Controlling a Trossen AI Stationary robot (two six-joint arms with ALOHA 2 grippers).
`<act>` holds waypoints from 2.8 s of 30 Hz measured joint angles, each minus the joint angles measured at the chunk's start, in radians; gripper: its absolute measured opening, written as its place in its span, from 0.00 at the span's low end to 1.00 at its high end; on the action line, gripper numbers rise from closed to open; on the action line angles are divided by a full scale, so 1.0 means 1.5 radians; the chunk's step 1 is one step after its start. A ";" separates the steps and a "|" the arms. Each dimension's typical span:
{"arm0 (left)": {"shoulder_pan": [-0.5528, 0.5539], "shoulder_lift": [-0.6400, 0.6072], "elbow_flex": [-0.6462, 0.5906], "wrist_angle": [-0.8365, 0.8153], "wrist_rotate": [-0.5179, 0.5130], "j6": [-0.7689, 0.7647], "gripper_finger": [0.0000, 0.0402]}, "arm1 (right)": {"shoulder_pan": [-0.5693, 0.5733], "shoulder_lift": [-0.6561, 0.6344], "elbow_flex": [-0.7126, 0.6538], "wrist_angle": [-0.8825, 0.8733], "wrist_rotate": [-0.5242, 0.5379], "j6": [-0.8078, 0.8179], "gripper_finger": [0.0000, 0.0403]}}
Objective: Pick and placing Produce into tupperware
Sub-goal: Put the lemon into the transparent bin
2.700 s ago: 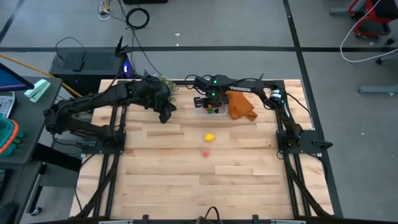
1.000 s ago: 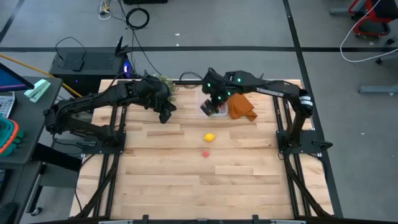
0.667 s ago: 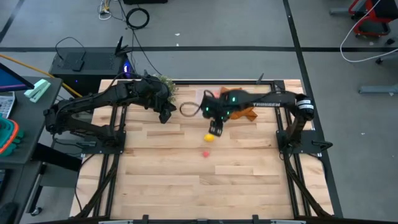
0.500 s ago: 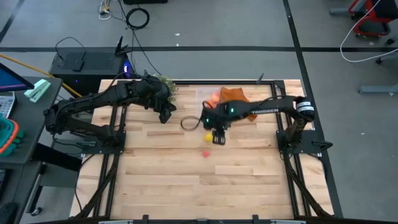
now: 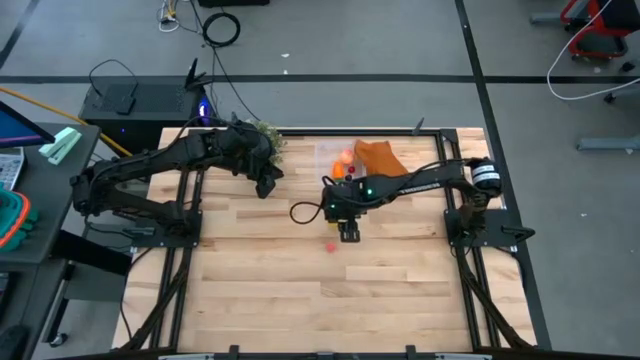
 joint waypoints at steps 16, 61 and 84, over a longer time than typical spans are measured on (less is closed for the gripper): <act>0.000 0.000 0.000 -0.011 0.000 -0.001 0.13 | 0.000 0.055 0.000 0.041 -0.028 -0.019 0.58; 0.000 0.000 0.000 -0.010 0.000 -0.001 0.13 | -0.001 0.080 0.105 -0.062 -0.037 0.012 0.45; 0.000 0.000 0.000 -0.015 -0.001 -0.001 0.13 | -0.130 0.080 0.283 -0.209 0.015 -0.001 0.45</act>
